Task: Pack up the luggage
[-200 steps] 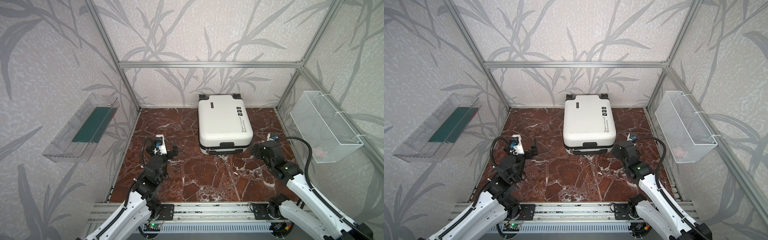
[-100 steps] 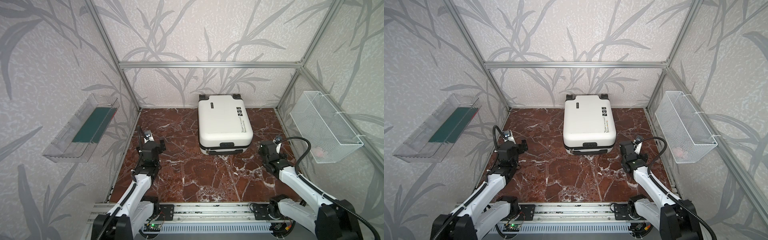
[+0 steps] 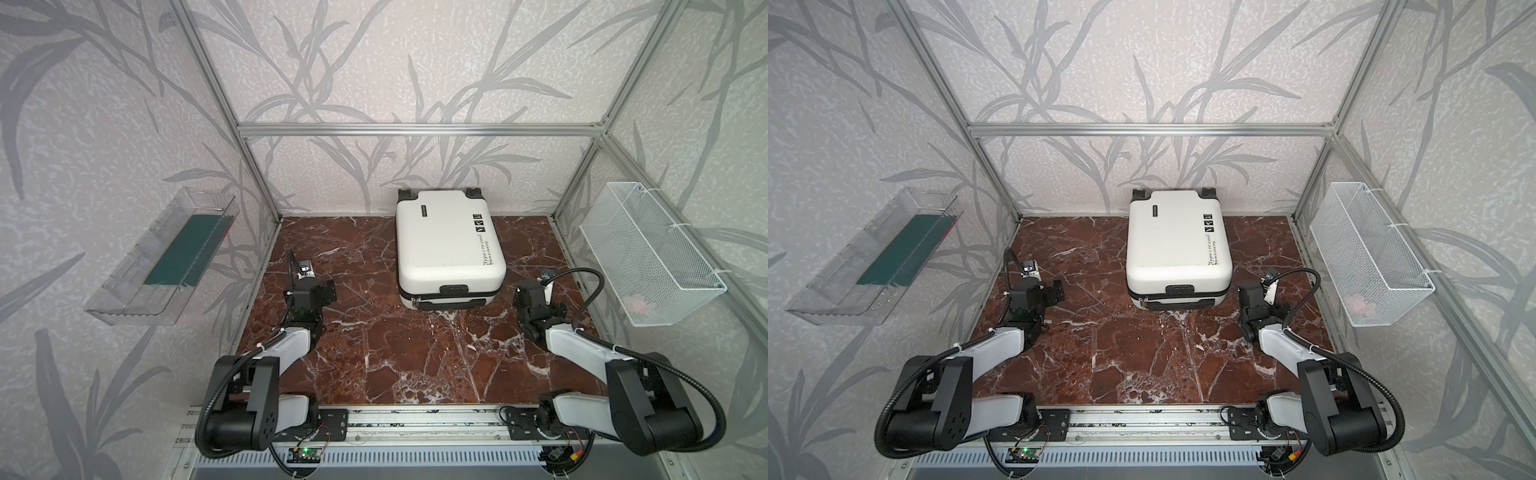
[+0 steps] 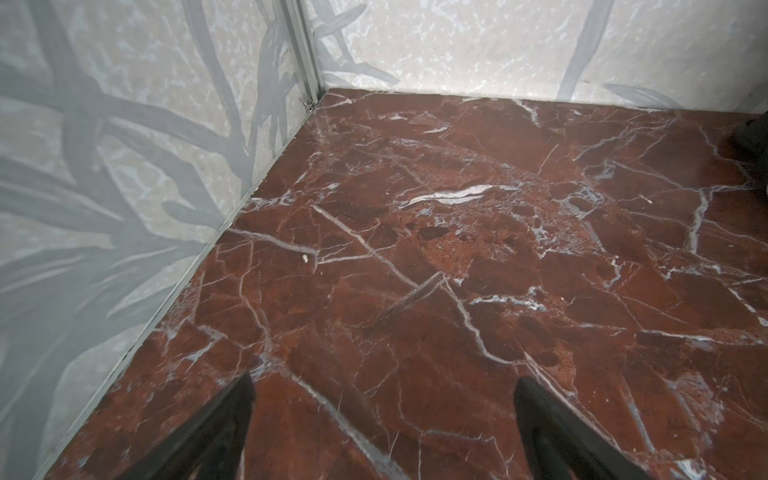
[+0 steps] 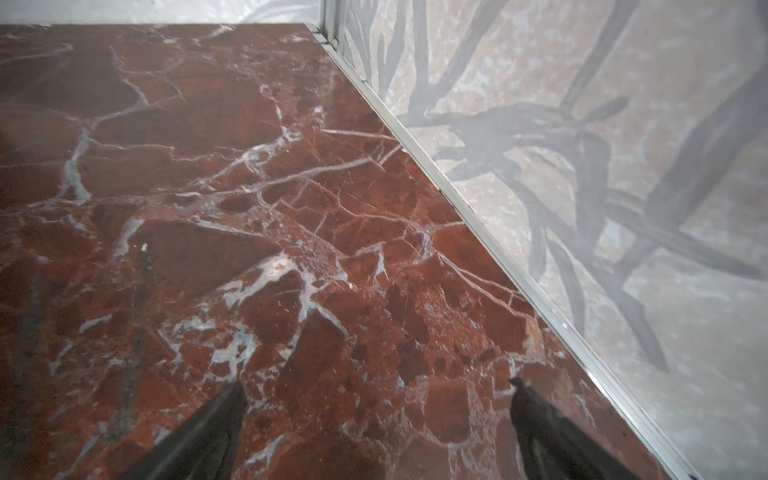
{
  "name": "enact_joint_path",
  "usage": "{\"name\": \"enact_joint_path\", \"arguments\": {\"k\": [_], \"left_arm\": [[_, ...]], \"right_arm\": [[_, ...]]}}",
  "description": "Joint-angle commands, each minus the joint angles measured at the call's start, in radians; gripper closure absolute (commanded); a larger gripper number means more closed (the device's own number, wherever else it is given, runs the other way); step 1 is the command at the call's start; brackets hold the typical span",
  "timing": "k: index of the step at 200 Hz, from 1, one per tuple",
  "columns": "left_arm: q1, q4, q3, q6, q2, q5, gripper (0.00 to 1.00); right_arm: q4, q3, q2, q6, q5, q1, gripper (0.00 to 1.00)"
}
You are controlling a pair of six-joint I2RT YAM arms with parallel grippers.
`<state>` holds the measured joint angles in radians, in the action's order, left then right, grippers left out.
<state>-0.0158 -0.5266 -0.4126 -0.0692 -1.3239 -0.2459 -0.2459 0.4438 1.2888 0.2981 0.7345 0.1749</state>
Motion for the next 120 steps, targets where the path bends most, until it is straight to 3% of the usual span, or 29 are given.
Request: {"name": "enact_joint_path", "arguments": {"k": [1, 15, 53, 78, 108, 120], "left_arm": [[0.011, -0.127, 0.01, 0.031, -0.041, 0.069, 0.01], [0.011, -0.152, 0.002, 0.017, -0.057, 0.067, 0.01], [0.014, -0.421, 0.066, 0.046, -0.184, 0.08, 0.01], [0.016, -0.437, 0.056, 0.056, -0.225, 0.116, 0.01], [0.034, -0.428, 0.042, 0.053, -0.242, 0.154, 0.01], [0.046, -0.41, 0.036, 0.038, -0.239, 0.171, 0.01]], "right_arm": [[-0.231, -0.035, 0.007, -0.081, -0.073, -0.02, 0.01], [-0.291, -0.055, 0.01, -0.098, -0.13, -0.038, 0.01], [-0.441, -0.089, 0.051, -0.148, -0.171, -0.057, 0.01], [-0.639, -0.132, 0.13, -0.156, -0.234, -0.074, 0.01], [-0.616, -0.131, 0.11, -0.225, -0.385, -0.074, 0.01], [-0.682, -0.153, 0.13, -0.249, -0.43, -0.074, 0.01]]}}
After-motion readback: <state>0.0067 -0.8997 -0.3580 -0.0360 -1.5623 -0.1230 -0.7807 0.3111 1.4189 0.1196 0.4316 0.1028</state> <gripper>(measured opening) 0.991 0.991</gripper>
